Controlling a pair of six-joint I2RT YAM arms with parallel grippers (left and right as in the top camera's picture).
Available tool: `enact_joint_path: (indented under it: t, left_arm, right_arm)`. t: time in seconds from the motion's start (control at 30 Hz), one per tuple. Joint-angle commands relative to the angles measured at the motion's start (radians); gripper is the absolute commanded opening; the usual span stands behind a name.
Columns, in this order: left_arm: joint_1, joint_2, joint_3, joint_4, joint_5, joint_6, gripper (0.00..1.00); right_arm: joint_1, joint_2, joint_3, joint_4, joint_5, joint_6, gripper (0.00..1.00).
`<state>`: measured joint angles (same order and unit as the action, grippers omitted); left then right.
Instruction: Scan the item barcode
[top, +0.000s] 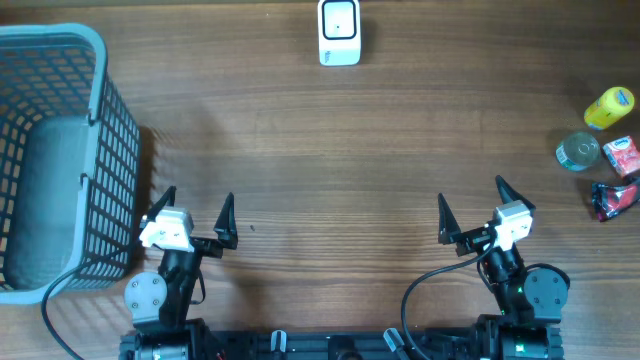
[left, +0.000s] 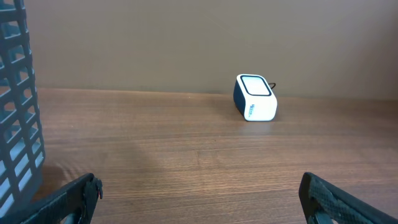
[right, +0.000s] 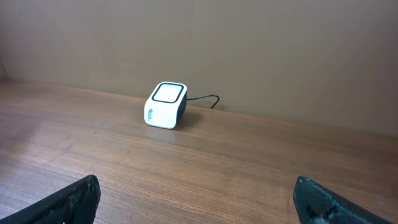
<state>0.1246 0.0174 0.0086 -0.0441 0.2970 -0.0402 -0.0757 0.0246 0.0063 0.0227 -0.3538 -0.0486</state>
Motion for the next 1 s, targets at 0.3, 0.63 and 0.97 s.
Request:
enact_joint_path:
  t: [0.3,0.63,0.97]
  left_arm:
    - [-0.005,-0.011,-0.003,-0.005,-0.006,-0.021,1.00]
    - [-0.006,-0.011,-0.003,-0.005,-0.006,-0.021,1.00]
    - [-0.005,-0.011,-0.003,-0.005,-0.006,-0.021,1.00]
  right_arm:
    - [-0.004,0.005,-0.001,0.005,0.017,0.015,1.00]
    - [-0.004,-0.008,-0.001,0.005,0.017,0.015,1.00]
    - [-0.040,-0.022,-0.001,0.003,0.013,0.031,1.00]
